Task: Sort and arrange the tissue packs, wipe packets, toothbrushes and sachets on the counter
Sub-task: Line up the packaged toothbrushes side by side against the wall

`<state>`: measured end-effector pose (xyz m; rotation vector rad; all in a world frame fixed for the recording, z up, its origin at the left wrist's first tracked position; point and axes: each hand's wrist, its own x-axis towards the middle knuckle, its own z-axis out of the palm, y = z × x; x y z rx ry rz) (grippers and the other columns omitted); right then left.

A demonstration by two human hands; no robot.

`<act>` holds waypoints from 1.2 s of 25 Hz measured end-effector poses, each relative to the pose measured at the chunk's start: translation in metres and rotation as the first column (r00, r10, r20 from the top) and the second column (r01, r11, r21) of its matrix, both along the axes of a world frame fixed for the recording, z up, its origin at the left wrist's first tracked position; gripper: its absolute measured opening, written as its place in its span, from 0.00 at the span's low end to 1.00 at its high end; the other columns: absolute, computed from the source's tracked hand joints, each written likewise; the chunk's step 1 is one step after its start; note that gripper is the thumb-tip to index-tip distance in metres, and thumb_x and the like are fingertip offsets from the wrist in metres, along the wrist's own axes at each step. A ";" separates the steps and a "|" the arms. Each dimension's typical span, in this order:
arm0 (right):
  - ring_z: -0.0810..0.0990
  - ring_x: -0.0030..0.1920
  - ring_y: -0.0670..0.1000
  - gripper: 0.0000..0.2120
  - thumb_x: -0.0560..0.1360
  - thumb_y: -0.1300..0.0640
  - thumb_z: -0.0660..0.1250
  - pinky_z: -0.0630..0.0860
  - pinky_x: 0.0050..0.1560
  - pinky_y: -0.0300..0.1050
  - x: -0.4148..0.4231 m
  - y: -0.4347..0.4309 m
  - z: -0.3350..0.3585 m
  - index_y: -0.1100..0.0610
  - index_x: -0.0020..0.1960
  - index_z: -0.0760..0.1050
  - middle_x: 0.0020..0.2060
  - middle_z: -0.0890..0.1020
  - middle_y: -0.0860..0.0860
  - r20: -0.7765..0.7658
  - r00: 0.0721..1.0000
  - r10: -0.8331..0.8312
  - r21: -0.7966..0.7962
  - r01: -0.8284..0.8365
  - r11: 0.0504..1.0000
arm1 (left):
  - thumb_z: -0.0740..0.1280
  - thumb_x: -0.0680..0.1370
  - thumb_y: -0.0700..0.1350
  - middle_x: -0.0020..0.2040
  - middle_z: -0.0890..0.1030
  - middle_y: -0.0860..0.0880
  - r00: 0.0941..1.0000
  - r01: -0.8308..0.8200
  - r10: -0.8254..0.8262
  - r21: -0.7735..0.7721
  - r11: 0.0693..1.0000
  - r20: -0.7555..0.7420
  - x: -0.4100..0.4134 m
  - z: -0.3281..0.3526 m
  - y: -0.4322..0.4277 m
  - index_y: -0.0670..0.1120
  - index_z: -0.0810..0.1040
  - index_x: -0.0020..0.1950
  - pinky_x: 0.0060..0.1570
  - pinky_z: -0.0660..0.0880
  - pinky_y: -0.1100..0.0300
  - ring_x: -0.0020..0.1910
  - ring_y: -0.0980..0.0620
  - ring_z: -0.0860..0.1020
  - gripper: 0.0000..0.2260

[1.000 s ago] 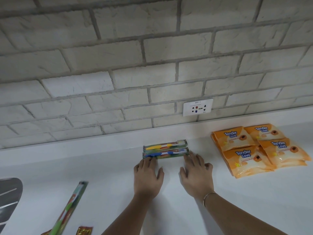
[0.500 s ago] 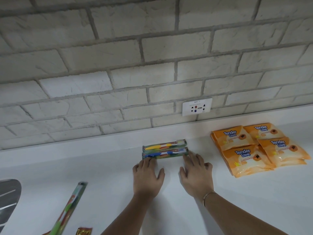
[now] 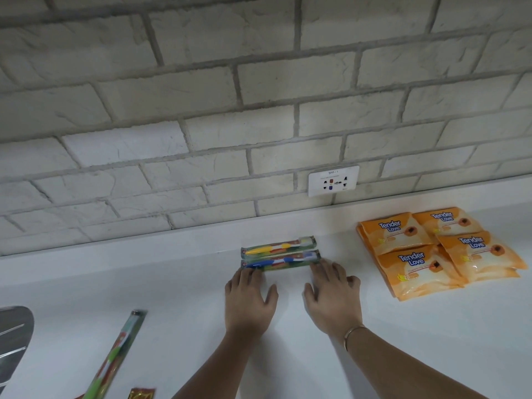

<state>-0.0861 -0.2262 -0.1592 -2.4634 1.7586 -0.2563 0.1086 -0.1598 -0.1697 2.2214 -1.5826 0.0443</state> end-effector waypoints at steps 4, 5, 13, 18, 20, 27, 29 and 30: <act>0.66 0.73 0.53 0.28 0.78 0.40 0.52 0.70 0.61 0.56 0.001 0.000 -0.002 0.49 0.75 0.65 0.74 0.69 0.48 0.000 1.000 -0.009 0.006 0.009 1.000 | 0.61 0.77 0.62 0.66 0.78 0.55 1.000 0.018 -0.018 0.013 1.000 0.006 -0.001 0.000 -0.001 0.52 0.76 0.68 0.70 0.68 0.55 0.69 0.52 0.73 0.23; 0.66 0.75 0.53 0.29 0.78 0.40 0.52 0.70 0.62 0.57 0.001 -0.001 -0.003 0.50 0.76 0.66 0.76 0.69 0.48 -0.001 1.000 -0.013 0.011 0.013 1.000 | 0.61 0.77 0.62 0.67 0.78 0.55 1.000 0.019 -0.019 0.021 1.000 0.011 -0.001 0.000 -0.001 0.52 0.76 0.69 0.71 0.67 0.55 0.70 0.52 0.72 0.24; 0.62 0.79 0.54 0.31 0.79 0.39 0.50 0.67 0.66 0.59 0.001 -0.002 -0.005 0.50 0.78 0.64 0.79 0.65 0.48 -0.010 1.000 -0.010 0.029 0.010 1.000 | 0.60 0.77 0.63 0.69 0.77 0.54 1.000 -0.011 0.010 0.064 0.998 0.026 -0.002 0.002 -0.001 0.52 0.74 0.71 0.73 0.65 0.51 0.72 0.50 0.71 0.26; 0.65 0.76 0.53 0.30 0.78 0.40 0.51 0.69 0.63 0.59 0.001 -0.002 -0.005 0.51 0.76 0.67 0.76 0.69 0.48 -0.007 1.000 -0.009 0.024 0.009 1.000 | 0.60 0.78 0.63 0.68 0.77 0.54 1.000 -0.018 0.017 0.063 0.998 0.020 -0.002 0.003 -0.001 0.52 0.74 0.70 0.72 0.67 0.51 0.70 0.51 0.72 0.25; 0.66 0.76 0.53 0.29 0.78 0.40 0.51 0.69 0.63 0.58 0.000 -0.002 -0.005 0.51 0.75 0.67 0.76 0.70 0.48 -0.005 1.000 -0.004 0.019 0.004 1.000 | 0.60 0.77 0.63 0.67 0.78 0.54 1.000 -0.019 0.018 0.062 0.998 0.022 -0.002 0.002 0.000 0.52 0.75 0.70 0.71 0.68 0.51 0.70 0.51 0.73 0.25; 0.64 0.77 0.53 0.30 0.79 0.40 0.51 0.69 0.63 0.59 0.001 -0.003 -0.008 0.50 0.77 0.65 0.78 0.67 0.47 -0.004 1.000 0.000 0.017 0.000 1.000 | 0.60 0.77 0.62 0.66 0.78 0.53 0.999 -0.038 0.036 0.057 0.998 0.027 -0.001 0.001 -0.001 0.52 0.76 0.67 0.68 0.70 0.51 0.67 0.51 0.74 0.23; 0.64 0.77 0.54 0.30 0.79 0.40 0.51 0.69 0.63 0.59 0.001 -0.003 -0.009 0.50 0.77 0.65 0.78 0.67 0.47 -0.004 1.000 0.002 0.014 -0.002 1.000 | 0.60 0.77 0.62 0.66 0.78 0.53 0.999 -0.038 0.037 0.055 0.998 0.025 0.000 0.000 0.000 0.51 0.76 0.68 0.69 0.69 0.50 0.68 0.50 0.73 0.24; 0.64 0.77 0.54 0.30 0.79 0.40 0.51 0.69 0.63 0.59 0.001 -0.003 -0.009 0.50 0.77 0.65 0.78 0.67 0.47 -0.004 1.000 0.003 0.013 -0.003 1.000 | 0.60 0.77 0.62 0.67 0.78 0.53 0.999 -0.038 0.037 0.055 0.998 0.025 -0.001 0.001 -0.001 0.51 0.75 0.68 0.69 0.69 0.50 0.68 0.50 0.73 0.24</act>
